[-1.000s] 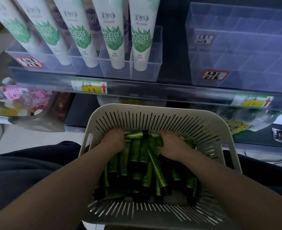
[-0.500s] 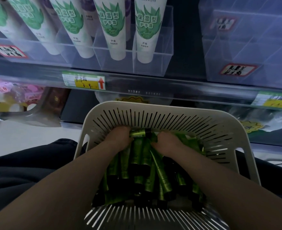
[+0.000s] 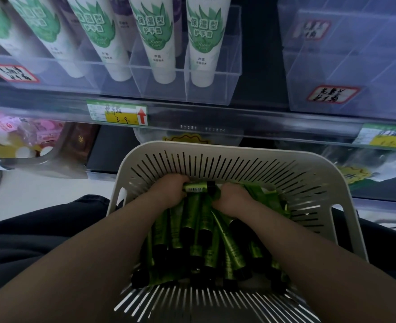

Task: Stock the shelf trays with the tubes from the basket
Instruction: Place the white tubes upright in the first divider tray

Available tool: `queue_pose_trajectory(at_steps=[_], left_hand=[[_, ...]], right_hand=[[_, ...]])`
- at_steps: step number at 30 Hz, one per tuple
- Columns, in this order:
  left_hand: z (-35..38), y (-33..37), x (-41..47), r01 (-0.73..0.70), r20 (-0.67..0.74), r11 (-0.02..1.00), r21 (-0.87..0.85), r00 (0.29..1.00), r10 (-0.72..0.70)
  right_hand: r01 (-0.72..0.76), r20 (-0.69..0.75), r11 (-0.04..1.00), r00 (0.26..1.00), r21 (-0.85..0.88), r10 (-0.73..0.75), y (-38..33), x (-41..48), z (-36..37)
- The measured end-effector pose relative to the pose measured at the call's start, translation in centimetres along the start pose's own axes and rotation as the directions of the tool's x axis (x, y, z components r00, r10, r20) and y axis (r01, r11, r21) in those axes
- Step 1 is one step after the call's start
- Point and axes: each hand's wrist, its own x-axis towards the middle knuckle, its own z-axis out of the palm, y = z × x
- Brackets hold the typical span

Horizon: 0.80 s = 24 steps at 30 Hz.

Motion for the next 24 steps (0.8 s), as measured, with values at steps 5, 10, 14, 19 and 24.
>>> queue_pose_trajectory(at_steps=[5, 10, 14, 19, 24], left_hand=[[-1.2, -0.2, -0.7, 0.005, 0.018, 0.999, 0.044, 1.000, -0.006], [-2.3, 0.2, -1.5, 0.009, 0.057, 0.994, 0.108, 0.998, -0.015], [-2.8, 0.6, -2.1, 0.015, 0.073, 0.991, 0.129, 0.997, -0.025], [-3.0, 0.6, -2.5, 0.024, 0.104, 0.993, 0.114, 0.994, -0.036], [-3.3, 0.7, -3.0, 0.019, 0.101, 0.995, 0.098, 0.994, -0.029]], right_hand=[[-0.025, 0.010, 1.000, 1.000, -0.006, 0.025, -0.1, -1.4, -0.4], [-0.056, 0.032, 0.997, 0.998, -0.045, 0.057, -0.5, -1.8, -0.5], [-0.073, 0.055, 0.996, 0.996, -0.051, 0.076, -0.6, -1.8, -0.4], [-0.070, 0.095, 0.997, 0.993, -0.010, 0.071, -0.3, -2.3, -0.1], [-0.062, 0.088, 0.998, 0.994, 0.031, 0.059, -0.1, -2.8, 0.0]])
